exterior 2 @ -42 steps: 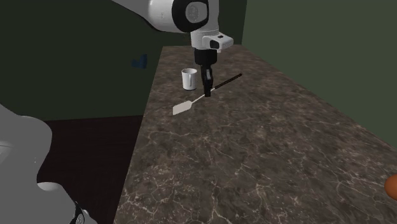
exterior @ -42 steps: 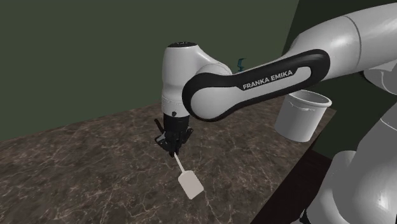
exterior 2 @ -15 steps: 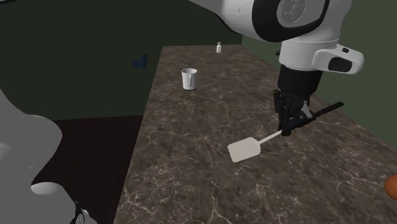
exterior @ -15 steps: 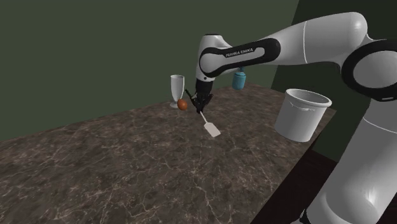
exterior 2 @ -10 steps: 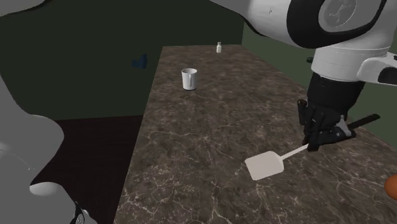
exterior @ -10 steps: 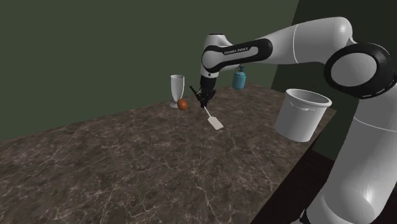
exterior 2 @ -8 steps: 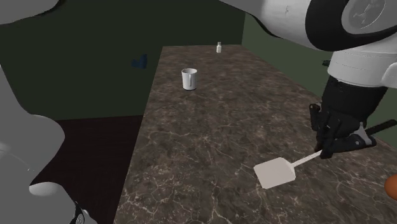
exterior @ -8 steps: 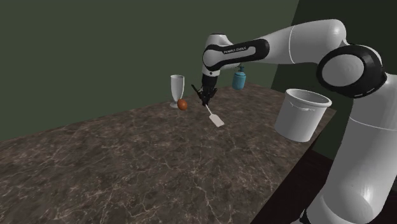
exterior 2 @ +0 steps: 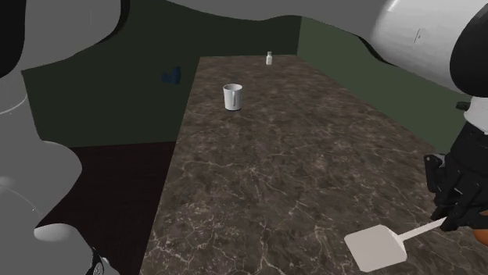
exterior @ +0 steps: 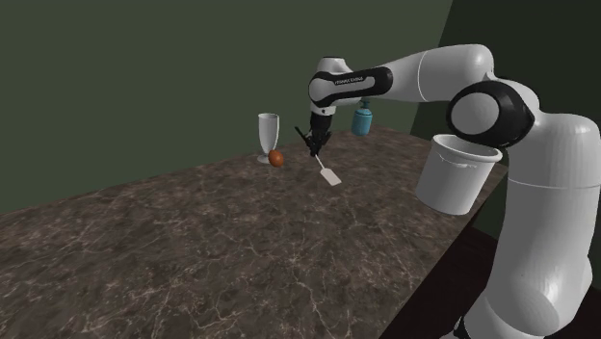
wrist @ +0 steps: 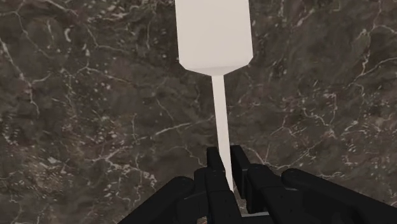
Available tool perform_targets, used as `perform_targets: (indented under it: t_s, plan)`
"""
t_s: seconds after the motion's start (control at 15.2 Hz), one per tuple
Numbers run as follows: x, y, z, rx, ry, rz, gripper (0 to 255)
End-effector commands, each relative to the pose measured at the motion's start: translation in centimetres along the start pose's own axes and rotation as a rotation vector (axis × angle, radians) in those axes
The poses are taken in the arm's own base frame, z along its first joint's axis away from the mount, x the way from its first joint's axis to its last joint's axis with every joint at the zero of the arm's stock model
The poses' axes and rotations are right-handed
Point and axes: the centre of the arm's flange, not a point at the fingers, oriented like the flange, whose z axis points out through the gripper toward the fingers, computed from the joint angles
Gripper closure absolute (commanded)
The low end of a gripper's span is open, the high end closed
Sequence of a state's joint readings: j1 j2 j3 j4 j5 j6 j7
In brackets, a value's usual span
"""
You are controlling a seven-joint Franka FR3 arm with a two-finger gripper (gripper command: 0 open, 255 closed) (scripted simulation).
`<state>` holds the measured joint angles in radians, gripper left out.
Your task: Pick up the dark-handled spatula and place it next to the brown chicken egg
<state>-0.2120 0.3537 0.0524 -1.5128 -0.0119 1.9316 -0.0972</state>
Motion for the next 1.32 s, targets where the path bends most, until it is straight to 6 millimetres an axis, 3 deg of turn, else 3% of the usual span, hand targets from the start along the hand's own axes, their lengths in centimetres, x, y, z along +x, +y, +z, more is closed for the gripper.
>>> perform_targets:
  t_s: [0.0,1.25]
  plan:
    - [-0.1,0.1,1.0,0.000,0.000,-0.001,255]
    - [-0.8,0.1,11.0,0.000,0.000,-0.001,255]
